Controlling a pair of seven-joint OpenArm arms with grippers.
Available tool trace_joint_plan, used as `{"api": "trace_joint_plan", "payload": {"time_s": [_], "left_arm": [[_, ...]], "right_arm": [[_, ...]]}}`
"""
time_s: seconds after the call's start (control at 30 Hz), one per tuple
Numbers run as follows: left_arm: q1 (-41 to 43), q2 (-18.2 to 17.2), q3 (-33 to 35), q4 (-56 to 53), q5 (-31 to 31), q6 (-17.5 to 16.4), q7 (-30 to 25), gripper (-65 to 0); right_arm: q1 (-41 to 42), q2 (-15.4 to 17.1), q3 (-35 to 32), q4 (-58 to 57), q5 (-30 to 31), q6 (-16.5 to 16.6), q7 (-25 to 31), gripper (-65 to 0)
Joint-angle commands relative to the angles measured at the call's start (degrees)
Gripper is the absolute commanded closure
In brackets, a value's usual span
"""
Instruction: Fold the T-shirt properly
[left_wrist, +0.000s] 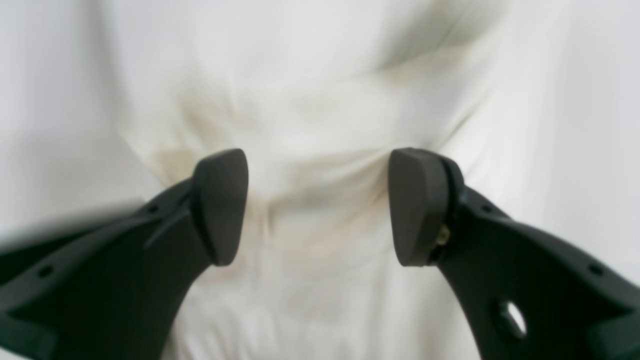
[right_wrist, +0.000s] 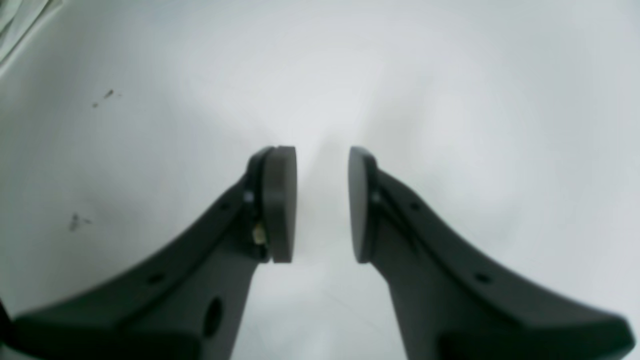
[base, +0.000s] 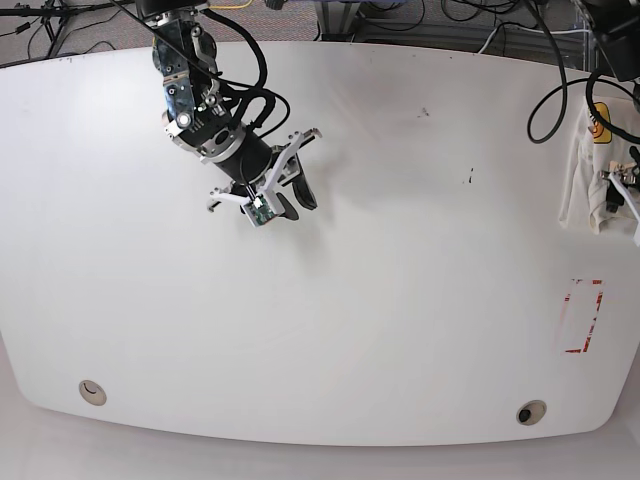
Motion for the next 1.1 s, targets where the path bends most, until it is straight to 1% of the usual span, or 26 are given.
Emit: {"api": "trace_joint_plan", "payload": {"time_s": [0.0, 0.1, 0.17, 0.2, 0.3, 0.37, 0.5, 0.57, 0.77, 0.9, 0.93, 1.07], "left_arm": [[-0.35, 2.62, 0.41, 8.3, -0.59, -0.1, -2.35, -40.1], [0.53, 6.31, 2.17, 14.1, 1.08, -0.1, -6.92, -39.3], [2.12, 7.8, 3.22, 15.86, 2.49, -0.1, -10.61, -37.4], [3.35, 9.03, 3.75, 16.65, 3.1, 0.21, -13.6, -35.3], [5.63, 11.85, 5.07, 17.71, 3.1, 1.44, -18.96, -31.2], [7.83, 13.61, 5.6, 18.5, 3.1, 1.44, -21.16, -30.3], [12.84, 16.51, 5.68, 22.36, 3.1, 1.35, -21.43, -30.4], [16.45, 18.53, 5.68, 25.44, 3.1, 1.26, -21.43, -30.4], [27.08, 22.92, 5.77, 32.83, 3.02, 1.26, -21.34, -30.4], [34.82, 26.0, 5.77, 35.2, 2.93, 1.26, -21.34, -30.4], [37.72, 27.14, 5.77, 35.2, 2.84, 1.26, -21.34, -30.4], [43.7, 29.61, 5.77, 35.2, 2.84, 1.26, -21.34, -30.3]], "right_arm": [[-1.1, 1.28, 0.37, 1.4, -3.97, -0.2, 5.7, -16.5], [-2.86, 1.28, 1.25, 0.79, -10.3, -0.2, 11.06, -16.5], [-3.91, 1.28, 2.48, -0.62, -13.2, -0.2, 14.4, -16.5], [-4.71, 1.19, 3.45, -1.59, -14.61, -0.2, 16.69, -16.5], [-6.29, 1.19, 6.0, -3.96, -15.22, -0.2, 21.7, -16.5], [-7.69, 1.19, 7.93, -5.28, -15.22, 0.15, 24.07, -16.5], [-10.77, 1.19, 11.8, -5.89, -15.22, 0.41, 26.01, -16.5], [-13.58, 1.19, 13.91, -5.81, -15.22, 0.41, 27.33, -16.5], [-20.79, 1.19, 17.43, -5.81, -14.69, 0.41, 31.02, -16.5], [-26.51, 1.19, 18.66, -5.28, -10.83, 0.41, 31.9, -16.5], [-28.62, 1.46, 19.27, -4.58, -8.98, 0.41, 31.98, -16.5], [-35.04, 1.46, 20.15, -2.11, -6.52, 0.41, 31.98, -16.5]]}}
